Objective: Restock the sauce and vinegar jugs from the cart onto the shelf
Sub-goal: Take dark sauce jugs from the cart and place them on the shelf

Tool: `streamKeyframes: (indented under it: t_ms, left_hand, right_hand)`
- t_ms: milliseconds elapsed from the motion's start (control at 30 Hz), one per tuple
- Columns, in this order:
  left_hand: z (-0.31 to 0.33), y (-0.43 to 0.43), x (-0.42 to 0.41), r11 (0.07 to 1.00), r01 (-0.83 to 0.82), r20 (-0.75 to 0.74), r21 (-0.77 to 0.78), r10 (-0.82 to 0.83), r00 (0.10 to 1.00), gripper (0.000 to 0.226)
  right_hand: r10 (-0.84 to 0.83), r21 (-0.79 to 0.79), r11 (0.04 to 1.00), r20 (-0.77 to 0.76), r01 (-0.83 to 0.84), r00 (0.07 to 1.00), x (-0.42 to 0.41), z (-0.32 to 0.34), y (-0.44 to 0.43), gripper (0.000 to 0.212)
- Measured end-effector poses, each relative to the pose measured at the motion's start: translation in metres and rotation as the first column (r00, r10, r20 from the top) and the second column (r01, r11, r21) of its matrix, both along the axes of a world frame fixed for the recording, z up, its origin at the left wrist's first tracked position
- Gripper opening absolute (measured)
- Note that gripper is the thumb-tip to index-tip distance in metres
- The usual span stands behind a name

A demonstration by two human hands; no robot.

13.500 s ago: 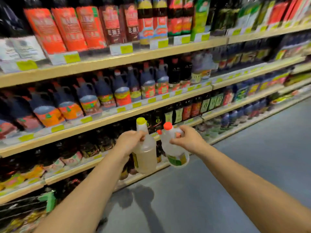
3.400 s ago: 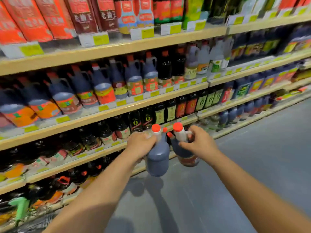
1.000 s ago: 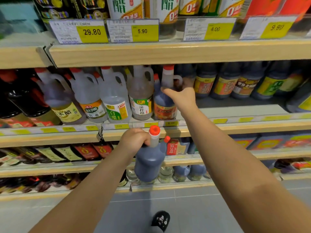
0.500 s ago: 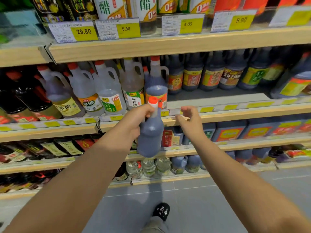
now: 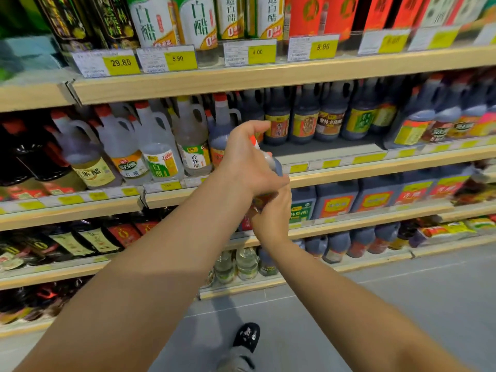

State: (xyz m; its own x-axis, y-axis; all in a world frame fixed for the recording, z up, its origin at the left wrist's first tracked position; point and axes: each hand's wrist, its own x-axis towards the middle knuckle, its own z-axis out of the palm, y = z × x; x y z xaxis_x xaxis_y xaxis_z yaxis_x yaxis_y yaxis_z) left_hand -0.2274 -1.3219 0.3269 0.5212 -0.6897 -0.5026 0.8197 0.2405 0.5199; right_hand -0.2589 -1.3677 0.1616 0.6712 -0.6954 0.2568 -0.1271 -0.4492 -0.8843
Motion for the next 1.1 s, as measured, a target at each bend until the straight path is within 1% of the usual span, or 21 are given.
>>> streamKeyframes:
  t_ms: [67, 100, 133, 167, 233, 267, 300, 400, 467, 500, 533, 567, 600, 633, 667, 733, 800, 867, 933, 1000, 1100]
  left_hand:
    - [0.0, -0.002, -0.008, 0.997, 0.006, -0.067, -0.074, -0.011, 0.998, 0.091]
    - [0.0, -0.003, -0.01, 0.995, 0.031, -0.072, -0.097, -0.038, 0.997, 0.1]
    - [0.0, -0.003, -0.011, 0.993, 0.067, -0.054, -0.099, -0.073, 0.996, 0.102]
    - [0.0, -0.002, -0.01, 0.991, 0.106, -0.025, -0.088, -0.108, 0.994, 0.098]
    - [-0.003, 0.005, -0.005, 0.982, 0.181, 0.044, -0.058, -0.178, 0.983, 0.085]
    - [-0.006, 0.011, 0.0, 0.974, 0.224, 0.087, -0.041, -0.22, 0.972, 0.08]
    - [-0.011, 0.021, 0.005, 0.962, 0.274, 0.137, -0.013, -0.269, 0.953, 0.073]
    - [-0.027, 0.058, 0.027, 0.927, 0.363, 0.251, 0.097, -0.376, 0.892, 0.05]
    - [-0.038, 0.072, 0.043, 0.932, 0.324, 0.289, 0.162, -0.359, 0.888, 0.042]
    - [-0.045, 0.072, 0.053, 0.936, 0.257, 0.339, 0.238, -0.329, 0.882, 0.038]
    - [-0.054, 0.068, 0.063, 0.922, 0.164, 0.424, 0.352, -0.313, 0.85, 0.034]
    - [-0.065, 0.059, 0.074, 0.877, 0.056, 0.524, 0.477, -0.335, 0.783, 0.033]
    - [-0.075, 0.048, 0.084, 0.807, -0.045, 0.607, 0.589, -0.405, 0.684, 0.035]
    - [-0.086, 0.037, 0.094, 0.727, -0.129, 0.652, 0.674, -0.504, 0.566, 0.039]
    - [-0.098, 0.027, 0.104, 0.65, -0.2, 0.658, 0.733, -0.604, 0.449, 0.042]
    - [-0.122, 0.014, 0.12, 0.502, -0.341, 0.591, 0.795, -0.768, 0.248, 0.044]
    - [-0.138, 0.009, 0.13, 0.405, -0.453, 0.504, 0.794, -0.855, 0.119, 0.04]
    - [-0.147, 0.007, 0.136, 0.344, -0.515, 0.428, 0.785, -0.902, 0.05, 0.042]
    - [-0.153, 0.007, 0.141, 0.322, -0.557, 0.398, 0.766, -0.917, 0.016, 0.047]
    - [-0.154, 0.006, 0.144, 0.323, -0.578, 0.397, 0.749, -0.918, 0.002, 0.047]
    - [-0.156, 0.004, 0.144, 0.333, -0.592, 0.415, 0.734, -0.91, 0.003, 0.048]
  right_hand:
    - [-0.09, -0.02, 0.996, 0.011, 0.09, 0.996, 0.006, 0.008, -0.005, 0.071]
    - [-0.103, -0.057, 0.993, 0.005, 0.103, 0.995, 0.008, 0.01, -0.008, 0.062]
    - [-0.09, -0.093, 0.992, -0.012, 0.089, 0.996, 0.01, 0.01, -0.012, 0.055]
    - [-0.067, -0.133, 0.989, -0.045, 0.06, 0.997, 0.012, 0.009, -0.016, 0.05]
    - [-0.059, -0.263, 0.964, -0.112, 0.027, 0.992, 0.019, 0.003, -0.029, 0.042]
    - [-0.059, -0.315, 0.949, -0.107, 0.022, 0.993, 0.023, 0.002, -0.037, 0.04]
    - [-0.038, -0.319, 0.948, -0.069, 0.014, 0.997, 0.027, 0.003, -0.045, 0.042]
    - [0.072, -0.168, 0.984, 0.129, -0.049, 0.989, 0.035, 0.012, -0.071, 0.065]
    - [0.081, -0.127, 0.99, 0.178, -0.059, 0.981, 0.043, 0.014, -0.089, 0.077]
    - [0.075, -0.1, 0.993, 0.175, -0.058, 0.982, 0.049, 0.015, -0.095, 0.079]
    - [0.065, -0.073, 0.996, 0.169, -0.054, 0.983, 0.056, 0.015, -0.101, 0.08]
    - [0.057, -0.062, 0.997, 0.172, -0.047, 0.983, 0.065, 0.015, -0.105, 0.079]
    - [0.056, -0.06, 0.997, 0.185, -0.046, 0.981, 0.075, 0.013, -0.109, 0.079]
    - [0.069, -0.064, 0.996, 0.208, -0.057, 0.976, 0.084, 0.01, -0.113, 0.079]
    - [0.097, -0.072, 0.994, 0.234, -0.083, 0.967, 0.092, 0.008, -0.116, 0.081]
    - [0.156, -0.103, 0.986, 0.265, -0.133, 0.952, 0.111, 0.002, -0.123, 0.083]
    - [0.197, -0.093, 0.98, 0.272, -0.178, 0.942, 0.127, -0.005, -0.128, 0.08]
    - [0.182, -0.081, 0.983, 0.241, -0.167, 0.953, 0.139, -0.012, -0.13, 0.076]
    - [0.13, -0.074, 0.99, 0.198, -0.117, 0.972, 0.149, -0.021, -0.133, 0.07]
    - [0.052, -0.037, 0.998, 0.159, -0.047, 0.986, 0.159, -0.025, -0.136, 0.068]
    - [-0.076, -0.068, 0.994, 0.056, 0.079, 0.996, 0.173, -0.023, -0.141, 0.079]
